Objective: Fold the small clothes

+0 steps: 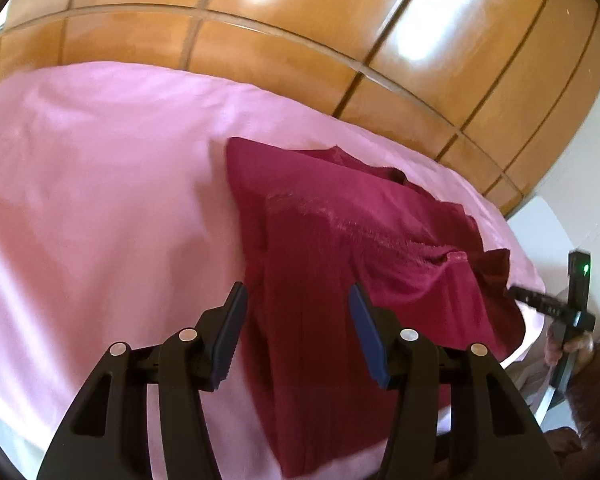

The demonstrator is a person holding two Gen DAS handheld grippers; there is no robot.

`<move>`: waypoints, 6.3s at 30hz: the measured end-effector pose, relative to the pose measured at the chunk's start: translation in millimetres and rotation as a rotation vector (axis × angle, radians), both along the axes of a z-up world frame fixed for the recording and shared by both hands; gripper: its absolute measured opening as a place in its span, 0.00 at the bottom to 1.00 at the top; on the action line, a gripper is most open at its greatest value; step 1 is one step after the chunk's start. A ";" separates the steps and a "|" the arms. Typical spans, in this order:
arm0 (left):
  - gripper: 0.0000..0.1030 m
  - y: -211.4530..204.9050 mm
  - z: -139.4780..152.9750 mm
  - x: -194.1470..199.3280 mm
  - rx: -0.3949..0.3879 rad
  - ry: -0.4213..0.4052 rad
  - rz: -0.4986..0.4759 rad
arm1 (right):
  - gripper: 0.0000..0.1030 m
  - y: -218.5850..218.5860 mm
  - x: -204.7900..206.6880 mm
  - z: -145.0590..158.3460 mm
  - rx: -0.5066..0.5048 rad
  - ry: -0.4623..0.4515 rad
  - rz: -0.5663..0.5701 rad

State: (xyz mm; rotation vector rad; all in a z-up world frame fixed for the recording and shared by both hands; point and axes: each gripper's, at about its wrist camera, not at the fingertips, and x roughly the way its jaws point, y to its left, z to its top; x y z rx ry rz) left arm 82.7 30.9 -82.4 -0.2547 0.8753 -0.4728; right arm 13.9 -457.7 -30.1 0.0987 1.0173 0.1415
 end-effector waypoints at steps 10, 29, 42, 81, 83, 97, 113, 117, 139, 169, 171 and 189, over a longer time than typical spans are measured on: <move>0.14 -29.1 -10.5 37.0 -0.017 0.007 -0.104 | 0.09 20.5 40.4 2.4 -0.066 -0.016 0.084; 0.07 -2.2 55.2 36.8 -0.123 -0.150 -0.029 | 0.07 -0.6 62.9 78.1 0.112 -0.197 -0.063; 0.07 -17.5 25.5 150.4 0.030 -0.073 0.077 | 0.07 -9.0 187.6 31.6 0.104 -0.083 -0.181; 0.14 -56.5 -37.9 25.6 0.225 0.040 -0.069 | 0.06 -28.9 -5.5 -7.6 0.090 0.123 0.143; 0.14 -62.0 -38.8 28.7 0.274 0.024 -0.101 | 0.06 -28.0 0.4 -27.3 0.074 0.160 0.125; 0.27 17.3 -9.2 10.9 -0.013 0.062 0.103 | 0.66 -25.7 2.3 18.5 0.090 0.025 0.029; 0.44 20.9 -25.1 -10.5 -0.150 0.121 0.043 | 0.94 49.8 93.0 -33.7 -0.071 -0.091 -0.066; 0.11 9.6 -29.8 -8.0 -0.097 0.115 0.003 | 0.96 44.3 79.5 -42.5 -0.076 -0.163 -0.040; 0.17 18.4 -0.2 74.9 -0.138 0.076 0.095 | 0.97 50.5 72.7 -45.5 -0.079 -0.198 -0.058; 0.32 -54.0 42.4 72.9 0.306 -0.187 0.260 | 0.97 51.6 72.0 -46.3 -0.081 -0.208 -0.064; 0.32 -59.8 46.3 72.5 0.305 -0.205 0.249 | 0.97 51.7 72.1 -46.2 -0.081 -0.208 -0.064; 0.32 -75.4 35.3 90.1 0.332 -0.187 0.201 | 0.98 51.9 71.8 -45.7 -0.069 -0.208 -0.069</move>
